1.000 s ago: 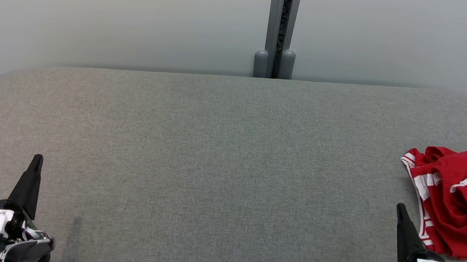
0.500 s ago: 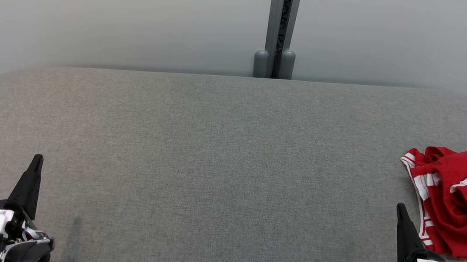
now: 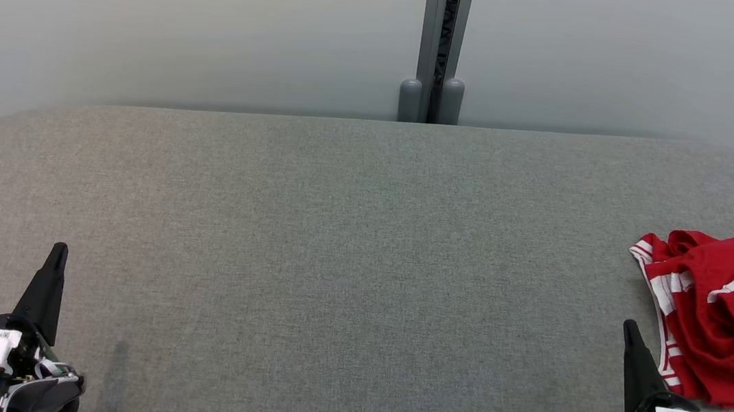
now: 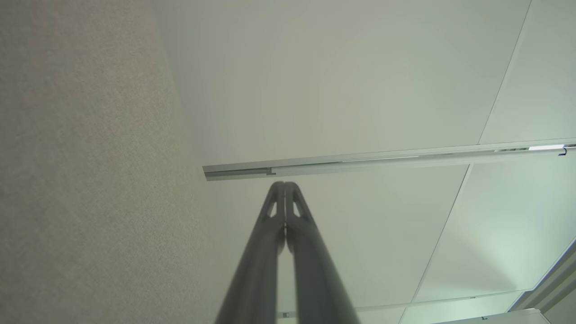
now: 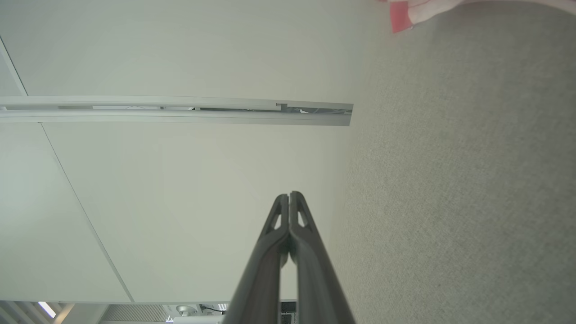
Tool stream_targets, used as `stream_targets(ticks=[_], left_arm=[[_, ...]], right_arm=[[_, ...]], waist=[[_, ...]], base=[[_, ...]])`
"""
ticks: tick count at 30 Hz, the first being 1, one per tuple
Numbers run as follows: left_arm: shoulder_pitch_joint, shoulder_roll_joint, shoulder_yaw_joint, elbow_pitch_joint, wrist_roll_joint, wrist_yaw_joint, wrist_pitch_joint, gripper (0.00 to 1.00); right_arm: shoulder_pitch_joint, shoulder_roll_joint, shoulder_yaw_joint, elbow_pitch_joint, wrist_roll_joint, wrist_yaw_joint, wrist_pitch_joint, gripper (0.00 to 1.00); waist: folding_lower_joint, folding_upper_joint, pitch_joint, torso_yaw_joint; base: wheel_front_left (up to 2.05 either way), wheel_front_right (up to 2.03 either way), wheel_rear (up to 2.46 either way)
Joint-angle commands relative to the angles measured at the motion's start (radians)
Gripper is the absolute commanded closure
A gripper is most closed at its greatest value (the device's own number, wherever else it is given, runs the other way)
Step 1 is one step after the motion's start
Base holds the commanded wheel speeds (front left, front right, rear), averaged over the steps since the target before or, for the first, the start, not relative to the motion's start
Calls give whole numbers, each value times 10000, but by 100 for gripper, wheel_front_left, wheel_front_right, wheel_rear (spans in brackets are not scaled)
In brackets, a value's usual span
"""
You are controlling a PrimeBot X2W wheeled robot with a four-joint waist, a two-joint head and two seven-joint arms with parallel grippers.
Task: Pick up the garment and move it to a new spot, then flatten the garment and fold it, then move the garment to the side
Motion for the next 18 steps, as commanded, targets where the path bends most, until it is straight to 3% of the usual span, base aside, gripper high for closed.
stream_targets(ticks=[1, 18], left_arm=[[-204, 41, 35, 1, 47, -56, 25, 100], [-208, 31, 48, 0, 63, -56, 25, 100]], right_arm=[[-90, -44, -4, 42, 9, 0, 50, 100], [-90, -45, -4, 42, 8, 0, 51, 100]], waist=[[0, 0, 0, 0], [0, 0, 0, 0]], base=[[0, 0, 0], [0, 0, 0]])
